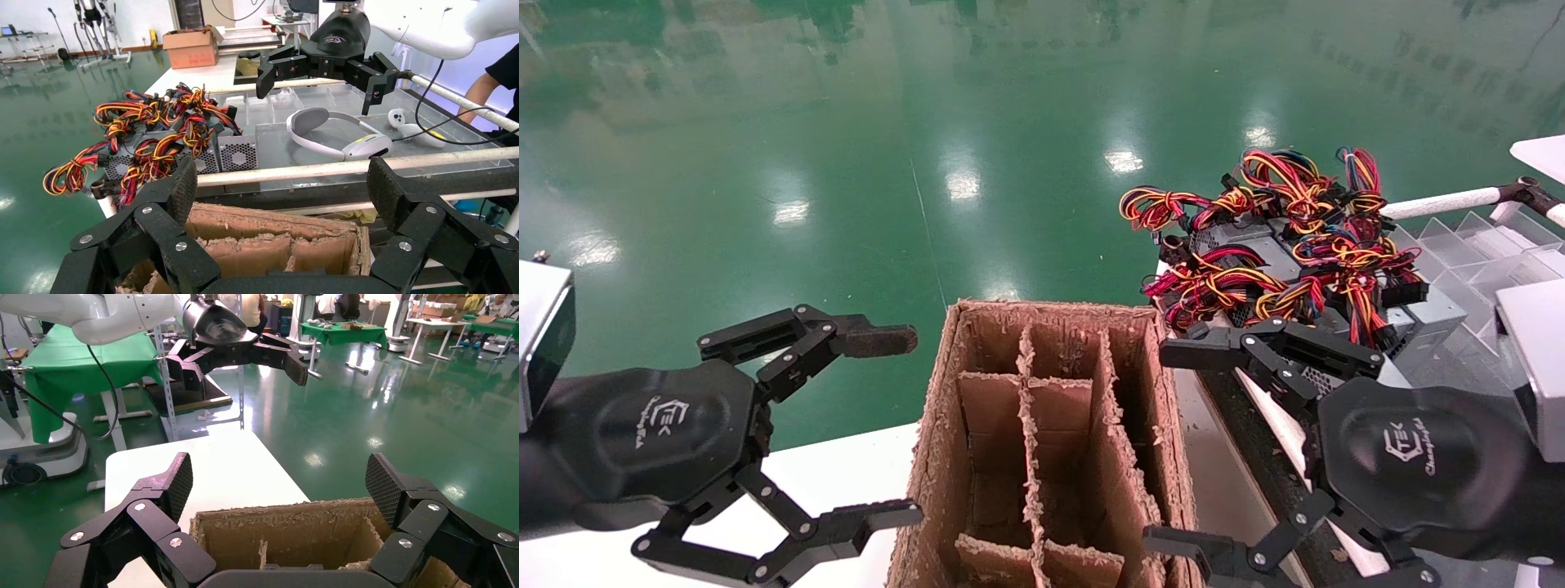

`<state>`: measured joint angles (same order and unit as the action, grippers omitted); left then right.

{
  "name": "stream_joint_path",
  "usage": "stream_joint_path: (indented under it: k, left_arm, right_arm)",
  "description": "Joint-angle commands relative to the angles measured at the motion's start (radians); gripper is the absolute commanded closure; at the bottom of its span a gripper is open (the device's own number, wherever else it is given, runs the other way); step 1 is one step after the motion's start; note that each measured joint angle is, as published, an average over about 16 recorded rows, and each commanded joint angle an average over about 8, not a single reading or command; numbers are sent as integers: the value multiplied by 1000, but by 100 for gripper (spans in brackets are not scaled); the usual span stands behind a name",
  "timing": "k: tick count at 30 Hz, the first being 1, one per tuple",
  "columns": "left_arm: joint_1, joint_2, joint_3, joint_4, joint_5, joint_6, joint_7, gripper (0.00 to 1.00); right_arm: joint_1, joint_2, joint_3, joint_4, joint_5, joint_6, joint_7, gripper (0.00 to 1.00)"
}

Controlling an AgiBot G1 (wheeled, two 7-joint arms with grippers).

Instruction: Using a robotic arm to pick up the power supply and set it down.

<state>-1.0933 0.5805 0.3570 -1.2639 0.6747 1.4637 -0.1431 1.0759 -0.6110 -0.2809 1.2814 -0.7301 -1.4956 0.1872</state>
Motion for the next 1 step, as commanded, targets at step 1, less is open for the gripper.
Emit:
stream_joint_path:
  k: [1]
  left_arm:
    - [0, 0, 0, 0, 0, 0, 0, 0]
  right_arm:
    - [0, 0, 0, 0, 0, 0, 0, 0]
